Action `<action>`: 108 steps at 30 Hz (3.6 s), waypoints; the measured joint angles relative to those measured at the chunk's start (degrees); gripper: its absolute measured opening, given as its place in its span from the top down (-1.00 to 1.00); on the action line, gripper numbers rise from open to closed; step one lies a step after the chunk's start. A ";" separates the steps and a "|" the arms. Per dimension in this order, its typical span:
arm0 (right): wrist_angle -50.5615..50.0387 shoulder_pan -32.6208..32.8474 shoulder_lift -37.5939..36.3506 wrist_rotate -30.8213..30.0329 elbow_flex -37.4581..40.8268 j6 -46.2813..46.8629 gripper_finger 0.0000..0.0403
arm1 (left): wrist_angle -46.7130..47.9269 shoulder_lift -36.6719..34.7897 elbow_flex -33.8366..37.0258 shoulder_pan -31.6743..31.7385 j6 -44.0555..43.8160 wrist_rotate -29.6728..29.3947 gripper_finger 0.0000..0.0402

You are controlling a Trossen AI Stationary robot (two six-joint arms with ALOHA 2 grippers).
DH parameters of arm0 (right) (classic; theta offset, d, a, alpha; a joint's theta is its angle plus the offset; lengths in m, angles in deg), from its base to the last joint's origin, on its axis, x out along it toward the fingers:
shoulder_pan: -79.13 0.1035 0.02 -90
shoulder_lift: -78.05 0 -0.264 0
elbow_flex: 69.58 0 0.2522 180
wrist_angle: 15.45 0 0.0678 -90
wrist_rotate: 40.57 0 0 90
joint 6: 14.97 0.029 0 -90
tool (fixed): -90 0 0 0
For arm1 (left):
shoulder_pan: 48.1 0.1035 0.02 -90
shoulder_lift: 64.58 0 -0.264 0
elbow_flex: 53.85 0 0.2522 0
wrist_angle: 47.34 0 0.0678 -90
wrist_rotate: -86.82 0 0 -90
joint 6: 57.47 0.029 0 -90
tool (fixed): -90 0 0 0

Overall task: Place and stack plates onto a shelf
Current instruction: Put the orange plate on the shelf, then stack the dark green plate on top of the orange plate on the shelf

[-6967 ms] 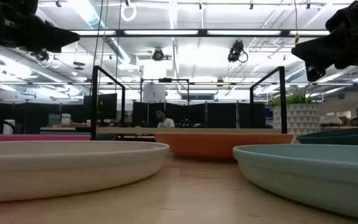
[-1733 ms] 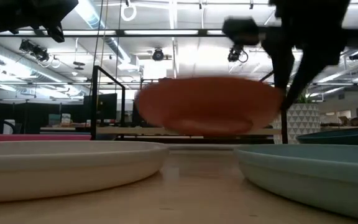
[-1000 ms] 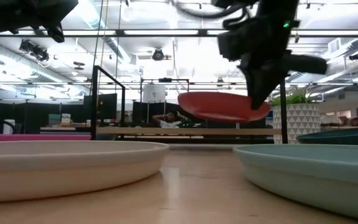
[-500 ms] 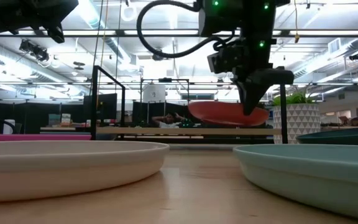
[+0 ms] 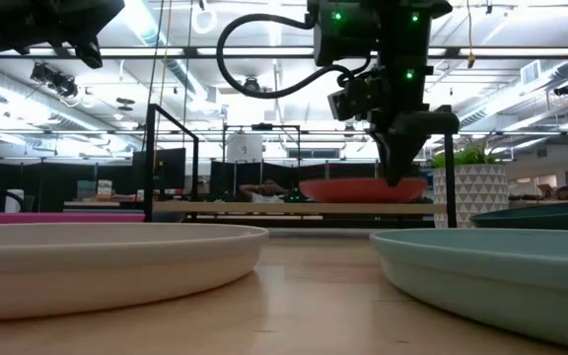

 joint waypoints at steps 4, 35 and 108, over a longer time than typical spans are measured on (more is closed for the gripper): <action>-0.05 0.09 0.00 0.02 0.00 0.02 0.57 | 0.38 0.00 0.00 0.01 -0.01 0.00 0.74; -19.63 18.95 0.04 11.72 -4.54 39.30 0.38 | 0.35 0.00 0.00 0.02 -0.75 0.00 0.74; -0.42 23.50 -17.14 29.43 12.71 44.97 0.92 | 0.28 -0.02 0.00 0.02 -0.49 -0.02 0.74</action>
